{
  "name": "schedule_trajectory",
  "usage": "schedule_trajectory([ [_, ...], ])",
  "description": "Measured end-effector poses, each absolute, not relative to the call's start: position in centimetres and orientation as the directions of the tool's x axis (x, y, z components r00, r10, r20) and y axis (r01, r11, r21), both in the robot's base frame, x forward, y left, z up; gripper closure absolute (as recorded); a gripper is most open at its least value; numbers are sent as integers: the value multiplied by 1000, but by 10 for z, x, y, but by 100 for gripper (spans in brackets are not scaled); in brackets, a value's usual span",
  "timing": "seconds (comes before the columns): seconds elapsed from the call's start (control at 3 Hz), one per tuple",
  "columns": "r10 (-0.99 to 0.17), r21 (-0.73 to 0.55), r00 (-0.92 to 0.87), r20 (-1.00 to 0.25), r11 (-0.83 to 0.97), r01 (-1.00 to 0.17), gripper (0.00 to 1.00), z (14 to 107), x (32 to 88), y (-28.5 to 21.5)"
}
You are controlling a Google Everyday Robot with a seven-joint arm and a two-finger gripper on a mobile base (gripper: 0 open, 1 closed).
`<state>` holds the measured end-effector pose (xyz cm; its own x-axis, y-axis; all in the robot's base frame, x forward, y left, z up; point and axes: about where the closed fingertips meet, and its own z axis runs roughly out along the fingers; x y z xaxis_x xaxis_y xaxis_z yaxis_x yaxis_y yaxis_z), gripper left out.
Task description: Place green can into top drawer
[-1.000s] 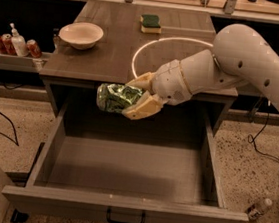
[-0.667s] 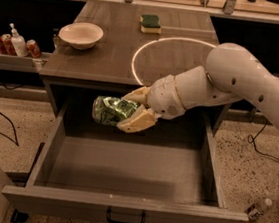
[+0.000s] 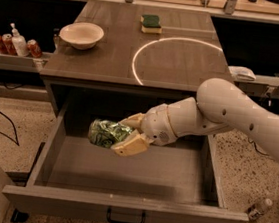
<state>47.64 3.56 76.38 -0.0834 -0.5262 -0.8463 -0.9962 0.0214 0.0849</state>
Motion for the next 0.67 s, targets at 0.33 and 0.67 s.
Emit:
schedule_trajectory([
  [0.33,-532,139,-144,-835,50,-989,100,742,477,35],
  [0.67,-532,140,-145,-834,50,-989,100,742,477,35],
])
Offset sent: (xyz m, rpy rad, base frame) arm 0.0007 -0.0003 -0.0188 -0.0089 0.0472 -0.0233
